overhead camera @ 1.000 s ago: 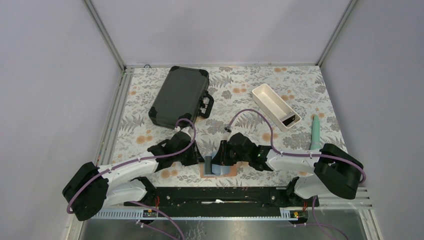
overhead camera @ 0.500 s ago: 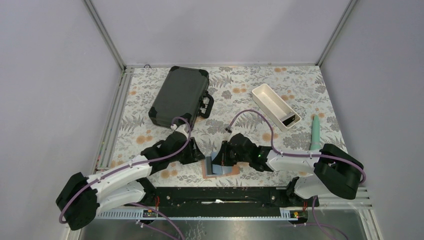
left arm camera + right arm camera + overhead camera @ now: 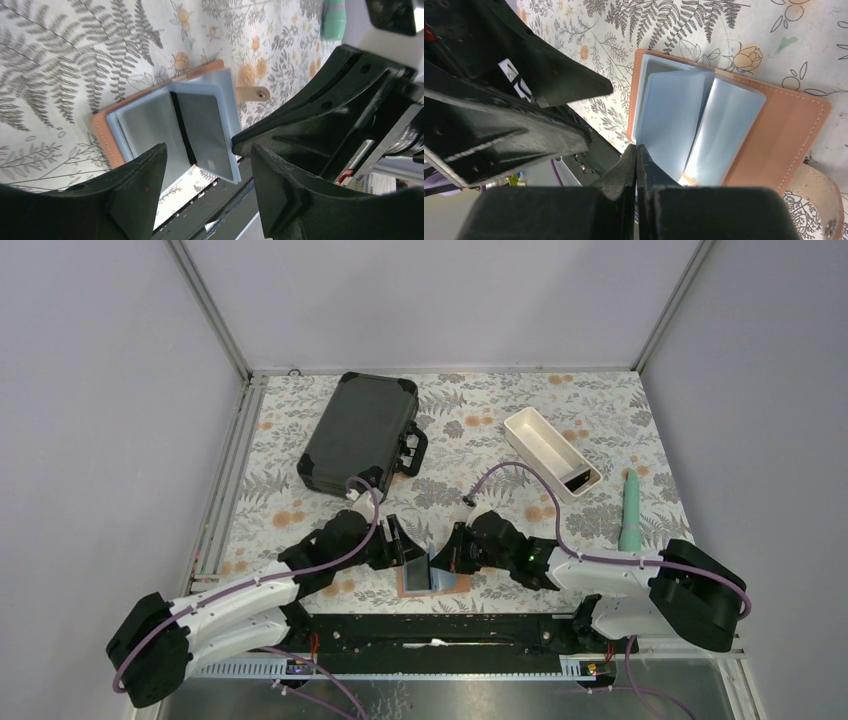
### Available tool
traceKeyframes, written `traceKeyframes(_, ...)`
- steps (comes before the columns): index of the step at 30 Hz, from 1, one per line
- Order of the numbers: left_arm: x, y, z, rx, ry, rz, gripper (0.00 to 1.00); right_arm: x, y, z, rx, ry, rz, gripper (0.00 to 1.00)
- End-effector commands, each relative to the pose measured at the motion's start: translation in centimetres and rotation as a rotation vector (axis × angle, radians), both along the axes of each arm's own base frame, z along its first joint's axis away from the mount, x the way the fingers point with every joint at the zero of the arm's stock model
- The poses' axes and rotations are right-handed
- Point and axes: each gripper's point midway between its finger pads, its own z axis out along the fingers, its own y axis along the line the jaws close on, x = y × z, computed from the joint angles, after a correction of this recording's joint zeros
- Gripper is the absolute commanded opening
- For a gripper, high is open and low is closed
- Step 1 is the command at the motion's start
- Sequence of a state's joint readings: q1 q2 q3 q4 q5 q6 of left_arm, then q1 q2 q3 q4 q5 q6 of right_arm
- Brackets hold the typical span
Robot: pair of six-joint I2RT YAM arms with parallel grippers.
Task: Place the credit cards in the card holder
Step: Turn over the card slot in the card holder.
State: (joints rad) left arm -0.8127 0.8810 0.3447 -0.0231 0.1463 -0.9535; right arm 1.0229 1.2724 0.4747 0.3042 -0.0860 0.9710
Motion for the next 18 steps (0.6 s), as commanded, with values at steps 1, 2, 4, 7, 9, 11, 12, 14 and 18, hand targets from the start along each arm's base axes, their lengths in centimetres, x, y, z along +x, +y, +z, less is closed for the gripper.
traceKeyframes(1,-0.6,-2.3,1.7,-0.119,-0.033,-0.07,0.65,0.6,0.1,1.0,0.04,-0.03,-0.043,0.0)
traceKeyframes(2,-0.7,-2.4,1.5,-0.107,-0.027,-0.073,0.65,0.5,0.2,1.0,0.041,-0.028,-0.04,0.0)
traceKeyframes(4,-1.0,-2.7,1.2,-0.095,-0.021,-0.087,0.66,0.5,0.3,1.0,0.044,-0.028,-0.04,0.0)
traceKeyframes(7,-1.5,-3.2,1.0,-0.082,-0.016,-0.108,0.66,0.7,0.3,1.0,0.04,-0.028,-0.043,0.0)
traceKeyframes(9,-1.7,-3.2,0.6,-0.059,-0.007,-0.113,0.66,0.6,0.3,0.9,0.038,-0.026,-0.042,0.0)
traceKeyframes(11,-1.9,-3.0,0.0,-0.03,0.001,-0.111,0.63,0.7,0.4,1.0,0.038,-0.026,-0.043,0.0)
traceKeyframes(12,-1.9,-2.9,-0.2,-0.016,0.004,-0.109,0.61,0.7,0.4,0.9,0.037,-0.026,-0.044,0.0)
traceKeyframes(14,-2.2,-2.9,-0.5,-0.001,0.008,-0.115,0.6,0.7,0.4,0.9,0.034,-0.026,-0.045,0.0)
traceKeyframes(18,-2.6,-3.3,-0.7,0.013,0.015,-0.134,0.6,0.7,0.3,0.8,0.029,-0.024,-0.043,0.0)
